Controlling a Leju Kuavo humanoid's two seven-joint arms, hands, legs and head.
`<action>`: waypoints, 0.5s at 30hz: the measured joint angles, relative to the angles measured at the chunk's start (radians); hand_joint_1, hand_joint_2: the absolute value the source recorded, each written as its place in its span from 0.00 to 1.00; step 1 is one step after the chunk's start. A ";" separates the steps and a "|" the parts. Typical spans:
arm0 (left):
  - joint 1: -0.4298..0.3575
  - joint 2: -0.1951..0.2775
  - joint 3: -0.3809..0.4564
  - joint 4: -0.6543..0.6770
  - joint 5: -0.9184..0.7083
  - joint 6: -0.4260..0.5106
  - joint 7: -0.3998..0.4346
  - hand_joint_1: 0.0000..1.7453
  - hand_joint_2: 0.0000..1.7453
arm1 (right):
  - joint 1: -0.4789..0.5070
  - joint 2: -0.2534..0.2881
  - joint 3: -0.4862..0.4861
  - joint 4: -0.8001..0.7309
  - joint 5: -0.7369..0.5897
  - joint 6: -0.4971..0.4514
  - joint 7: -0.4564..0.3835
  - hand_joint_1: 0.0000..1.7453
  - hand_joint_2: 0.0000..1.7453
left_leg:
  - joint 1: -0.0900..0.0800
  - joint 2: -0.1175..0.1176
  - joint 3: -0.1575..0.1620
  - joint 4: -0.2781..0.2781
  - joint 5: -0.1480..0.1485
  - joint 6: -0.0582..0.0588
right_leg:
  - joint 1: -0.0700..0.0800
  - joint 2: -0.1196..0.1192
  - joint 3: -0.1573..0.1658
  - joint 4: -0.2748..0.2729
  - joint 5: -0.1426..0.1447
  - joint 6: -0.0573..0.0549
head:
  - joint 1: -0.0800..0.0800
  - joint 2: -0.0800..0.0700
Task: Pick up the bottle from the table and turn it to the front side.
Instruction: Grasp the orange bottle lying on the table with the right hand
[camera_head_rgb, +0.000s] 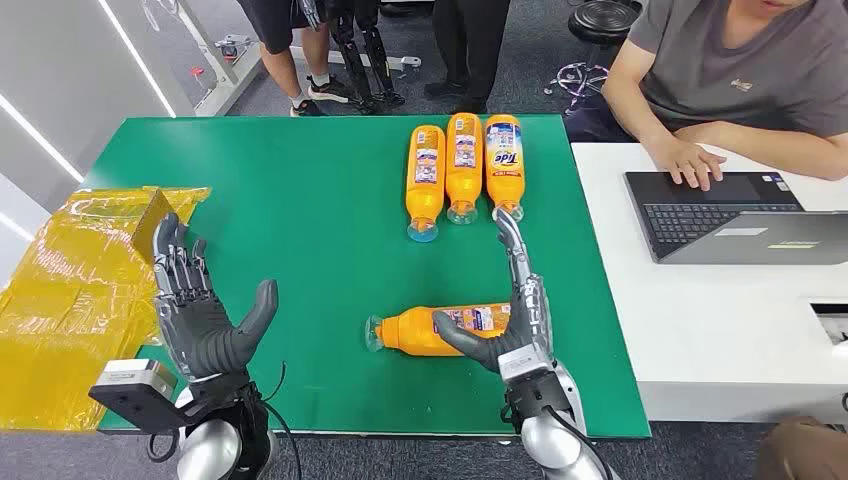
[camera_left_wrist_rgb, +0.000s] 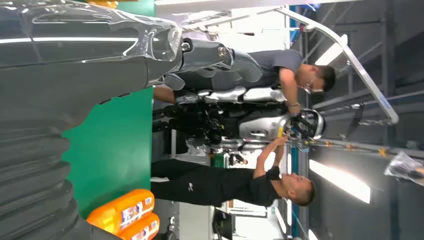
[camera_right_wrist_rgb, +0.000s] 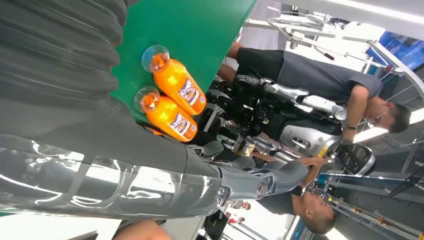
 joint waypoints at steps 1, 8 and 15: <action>0.000 0.000 0.000 -0.001 0.000 0.000 0.000 0.00 1.00 | -0.002 0.000 0.001 0.002 -0.002 0.001 -0.002 0.00 1.00 | 0.000 0.000 0.000 0.000 0.000 0.000 | 0.000 0.000 0.000 0.000 0.000 0.000 | 0.000 0.000; 0.005 0.004 0.000 -0.007 -0.007 -0.009 0.000 0.00 1.00 | -0.015 0.000 0.012 0.021 -0.010 0.011 -0.007 0.00 1.00 | 0.000 0.000 0.000 0.000 0.000 0.000 | 0.000 0.000 0.000 0.000 0.000 0.000 | 0.000 0.000; 0.002 0.008 0.000 -0.009 -0.006 -0.025 0.000 0.00 1.00 | -0.073 -0.032 0.028 0.023 0.178 0.178 0.173 0.00 1.00 | 0.000 0.000 0.000 0.000 0.000 0.000 | 0.000 0.000 0.000 0.000 0.000 0.000 | 0.000 0.000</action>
